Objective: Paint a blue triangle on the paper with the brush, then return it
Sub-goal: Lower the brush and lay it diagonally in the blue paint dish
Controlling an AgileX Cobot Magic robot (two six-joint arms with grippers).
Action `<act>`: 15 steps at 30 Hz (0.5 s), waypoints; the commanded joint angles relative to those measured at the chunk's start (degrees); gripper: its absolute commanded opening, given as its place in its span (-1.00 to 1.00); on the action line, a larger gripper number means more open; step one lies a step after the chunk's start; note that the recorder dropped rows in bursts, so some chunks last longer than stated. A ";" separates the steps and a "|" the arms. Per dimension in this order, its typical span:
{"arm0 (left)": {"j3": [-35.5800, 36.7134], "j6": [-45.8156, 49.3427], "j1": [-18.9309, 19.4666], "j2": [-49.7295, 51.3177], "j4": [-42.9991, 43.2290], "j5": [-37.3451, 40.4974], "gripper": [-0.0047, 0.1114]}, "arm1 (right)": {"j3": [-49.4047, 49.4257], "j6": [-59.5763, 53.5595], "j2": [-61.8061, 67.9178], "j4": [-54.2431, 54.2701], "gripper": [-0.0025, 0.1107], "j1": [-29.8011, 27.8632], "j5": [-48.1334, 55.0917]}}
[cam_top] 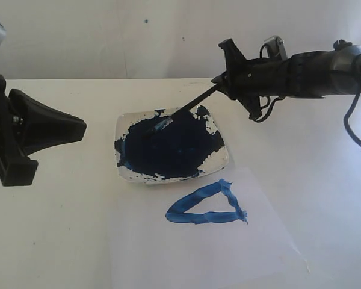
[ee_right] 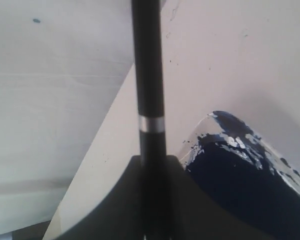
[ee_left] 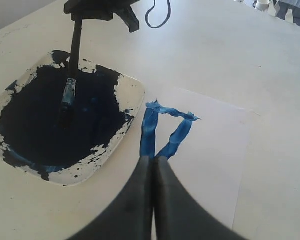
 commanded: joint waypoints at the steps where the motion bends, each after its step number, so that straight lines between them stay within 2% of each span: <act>1: 0.37 -0.42 0.13 -0.34 -1.22 0.89 -0.92 | -0.18 0.51 1.13 -0.12 -0.96 -0.24 0.59; 15: 0.37 -0.42 0.13 -0.34 -1.47 1.16 -0.92 | -0.18 4.05 6.85 -0.12 -0.96 -0.24 -1.08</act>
